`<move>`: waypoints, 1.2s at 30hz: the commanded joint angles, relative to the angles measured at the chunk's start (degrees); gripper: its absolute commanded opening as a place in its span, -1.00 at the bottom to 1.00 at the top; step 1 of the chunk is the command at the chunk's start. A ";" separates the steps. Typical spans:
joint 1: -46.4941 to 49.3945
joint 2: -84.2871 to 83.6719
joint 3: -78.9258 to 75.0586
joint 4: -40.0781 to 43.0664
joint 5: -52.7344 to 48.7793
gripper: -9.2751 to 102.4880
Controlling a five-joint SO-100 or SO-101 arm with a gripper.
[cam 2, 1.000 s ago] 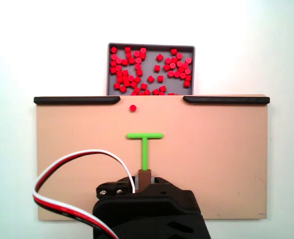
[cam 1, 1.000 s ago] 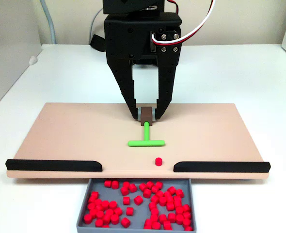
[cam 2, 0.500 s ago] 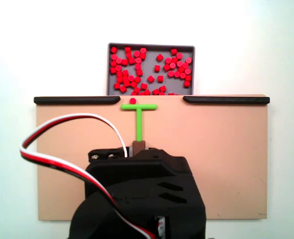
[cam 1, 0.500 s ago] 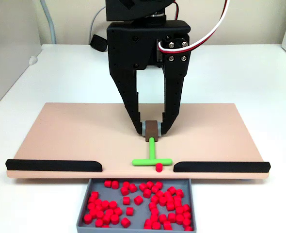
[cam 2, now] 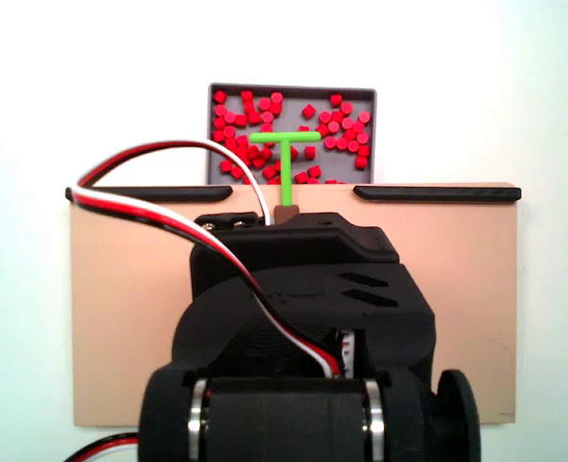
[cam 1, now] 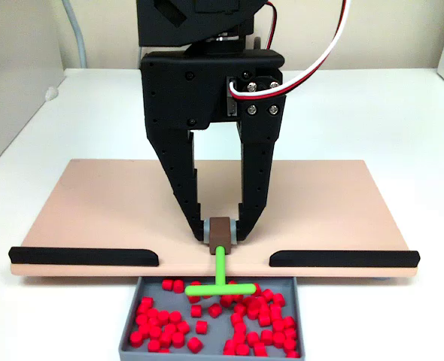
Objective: Push granules from bottom to the grey container
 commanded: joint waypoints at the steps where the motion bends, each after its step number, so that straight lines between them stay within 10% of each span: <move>1: 0.53 1.58 0.09 0.62 -0.70 -0.84; 23: 1.32 30.67 2.46 28.48 -4.48 -0.84; 36: 1.58 46.41 17.58 28.92 -3.43 -0.84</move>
